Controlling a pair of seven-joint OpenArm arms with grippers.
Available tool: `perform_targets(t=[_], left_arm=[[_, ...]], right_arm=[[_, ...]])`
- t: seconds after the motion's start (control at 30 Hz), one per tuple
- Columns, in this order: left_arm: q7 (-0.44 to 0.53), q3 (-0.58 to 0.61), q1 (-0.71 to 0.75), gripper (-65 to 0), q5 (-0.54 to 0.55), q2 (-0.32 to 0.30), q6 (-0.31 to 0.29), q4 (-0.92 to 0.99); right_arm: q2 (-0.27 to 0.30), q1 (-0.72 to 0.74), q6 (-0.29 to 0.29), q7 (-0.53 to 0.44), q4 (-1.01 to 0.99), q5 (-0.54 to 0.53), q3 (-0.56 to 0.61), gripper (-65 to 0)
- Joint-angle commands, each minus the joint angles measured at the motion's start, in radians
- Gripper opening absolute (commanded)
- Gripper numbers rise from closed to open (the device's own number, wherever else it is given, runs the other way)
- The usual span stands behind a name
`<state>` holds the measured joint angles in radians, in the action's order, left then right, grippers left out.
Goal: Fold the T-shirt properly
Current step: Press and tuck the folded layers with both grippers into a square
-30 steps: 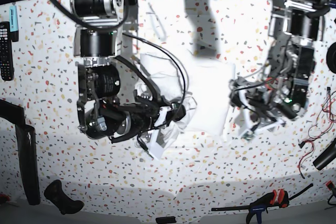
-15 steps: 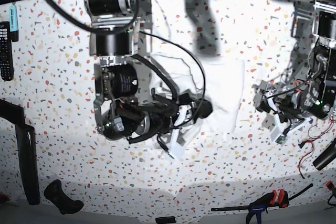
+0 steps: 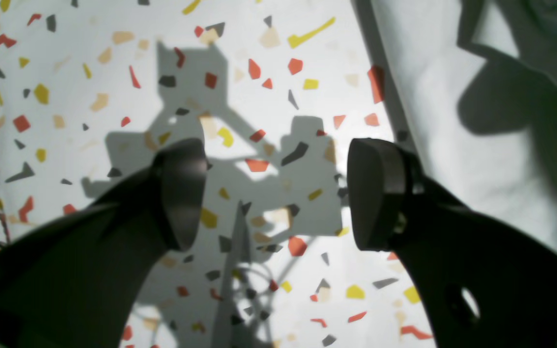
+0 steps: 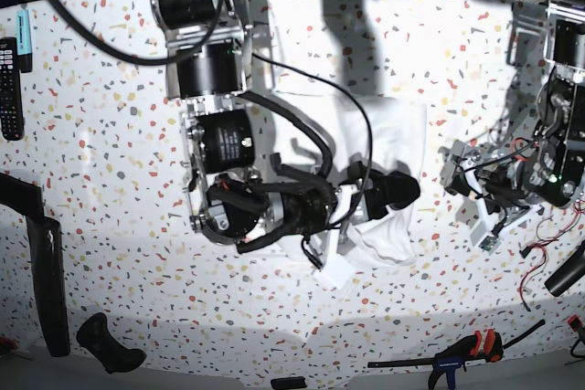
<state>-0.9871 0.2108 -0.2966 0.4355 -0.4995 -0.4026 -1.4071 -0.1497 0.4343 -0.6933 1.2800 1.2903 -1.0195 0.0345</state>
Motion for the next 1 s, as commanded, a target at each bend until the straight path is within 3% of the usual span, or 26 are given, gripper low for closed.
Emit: perform_targets(t=[0.0, 0.33, 0.5, 0.63, 0.77, 0.83, 0.9, 0.97], left_arm=[[0.016, -0.006, -0.025, -21.4, 0.000, -0.027, -0.001, -0.015], [0.015, -0.006, -0.024, -21.4, 0.003, -0.117, 0.000, -0.015], [0.015, -0.006, -0.024, -21.4, 0.005, -0.113, 0.000, -0.015], [0.018, -0.006, -0.024, -21.4, 0.008, -0.114, 0.000, -0.015], [0.057, -0.006, -0.025, -21.4, 0.102, -0.114, -0.010, -0.015], [0.074, -0.006, -0.025, -21.4, 0.163, -0.113, -0.053, -0.015], [0.071, -0.006, -0.025, -21.4, 0.225, -0.113, -0.096, -0.015], [0.060, -0.006, -0.025, -21.4, 0.270, -0.110, -0.115, -0.016]], right_arm=[[-0.007, 0.029, -0.005, -0.016, 0.018, -0.027, 0.000, -32.0], [-0.007, 0.034, -0.005, -0.014, 0.018, 0.079, -0.001, -32.0], [-0.007, 0.034, 0.013, -0.017, 0.018, 0.309, -0.002, -32.0], [-0.007, 0.047, -0.005, -0.063, 0.019, 0.276, -0.002, -32.0], [-0.007, 0.096, -0.005, -0.066, 0.019, 0.190, -0.002, -32.0], [-0.007, 0.129, -0.005, -0.077, 0.019, 0.195, -0.003, -32.0], [-0.007, 0.158, -0.005, -0.134, 0.019, 0.269, -0.012, -32.0], [-0.007, 0.175, -0.005, -0.236, 0.018, 0.423, -0.033, -32.0]])
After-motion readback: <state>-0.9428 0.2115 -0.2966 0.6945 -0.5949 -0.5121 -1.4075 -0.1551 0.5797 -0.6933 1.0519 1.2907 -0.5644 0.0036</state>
